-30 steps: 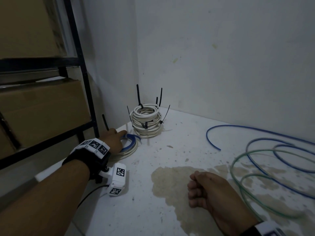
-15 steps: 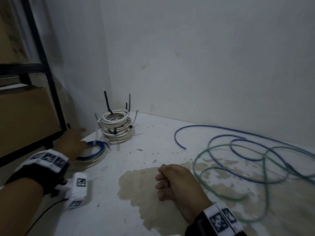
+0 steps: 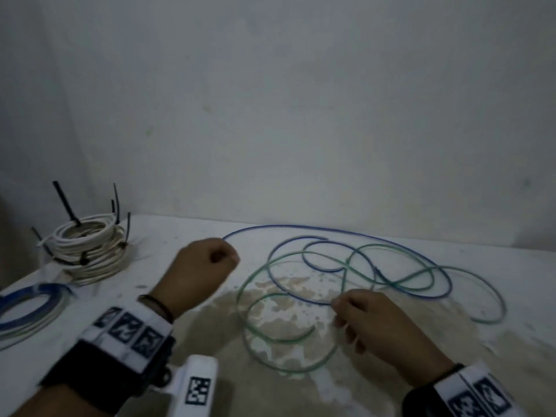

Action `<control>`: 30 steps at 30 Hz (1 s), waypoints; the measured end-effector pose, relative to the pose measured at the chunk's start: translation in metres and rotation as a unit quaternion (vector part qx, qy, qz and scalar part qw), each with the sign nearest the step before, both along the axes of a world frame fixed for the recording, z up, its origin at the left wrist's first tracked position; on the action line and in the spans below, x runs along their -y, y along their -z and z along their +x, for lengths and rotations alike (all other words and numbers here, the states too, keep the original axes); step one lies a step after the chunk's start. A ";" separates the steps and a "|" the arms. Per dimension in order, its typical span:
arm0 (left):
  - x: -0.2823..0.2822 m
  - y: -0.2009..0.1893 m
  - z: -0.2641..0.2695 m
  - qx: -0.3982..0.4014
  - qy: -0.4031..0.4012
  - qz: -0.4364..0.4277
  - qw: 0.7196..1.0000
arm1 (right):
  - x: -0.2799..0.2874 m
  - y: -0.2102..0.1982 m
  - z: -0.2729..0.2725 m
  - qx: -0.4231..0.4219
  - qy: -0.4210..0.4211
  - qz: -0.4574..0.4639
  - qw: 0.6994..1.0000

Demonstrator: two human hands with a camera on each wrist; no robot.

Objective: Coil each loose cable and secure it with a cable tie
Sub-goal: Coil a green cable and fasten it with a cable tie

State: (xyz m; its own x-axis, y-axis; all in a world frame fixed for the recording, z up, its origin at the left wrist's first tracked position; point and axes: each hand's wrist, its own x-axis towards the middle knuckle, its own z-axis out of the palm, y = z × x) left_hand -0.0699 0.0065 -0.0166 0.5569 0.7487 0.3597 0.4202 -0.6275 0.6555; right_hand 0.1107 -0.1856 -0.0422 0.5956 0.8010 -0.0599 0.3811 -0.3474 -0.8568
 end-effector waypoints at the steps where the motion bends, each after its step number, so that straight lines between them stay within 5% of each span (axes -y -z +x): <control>1: 0.005 0.004 0.020 -0.024 0.029 -0.002 0.999 | 0.009 0.003 0.011 -0.036 0.032 0.005 0.999; 7: 0.036 0.013 0.123 -0.162 0.125 -0.008 0.979 | 0.028 0.030 0.045 -0.267 0.148 0.104 0.946; 14: 0.042 0.025 0.180 -0.349 0.113 0.069 0.928 | 0.026 0.040 0.055 -0.262 0.158 0.119 0.944; 19: 0.040 0.023 0.182 -0.308 0.109 0.094 0.941 | 0.025 0.043 0.058 -0.239 0.178 0.159 0.941; 22: 0.047 0.007 0.170 -0.263 0.137 0.127 0.947 | 0.023 0.049 0.064 -0.156 0.224 0.187 0.944; 26: 0.063 -0.018 0.148 -0.146 0.257 0.135 0.946 | 0.027 0.047 0.068 0.086 0.231 0.173 0.953; 30: 0.087 -0.040 0.128 -0.049 0.342 0.190 0.919 | 0.023 0.052 0.073 0.276 0.189 0.193 0.923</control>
State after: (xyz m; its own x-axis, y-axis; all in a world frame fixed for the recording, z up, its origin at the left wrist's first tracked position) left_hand 0.0584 -0.0803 0.0237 0.8941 0.0425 0.4459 -0.1115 -0.9430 0.3135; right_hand 0.1841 -0.2085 -0.0938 0.6915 0.4283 0.5817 0.7101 -0.2554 -0.6562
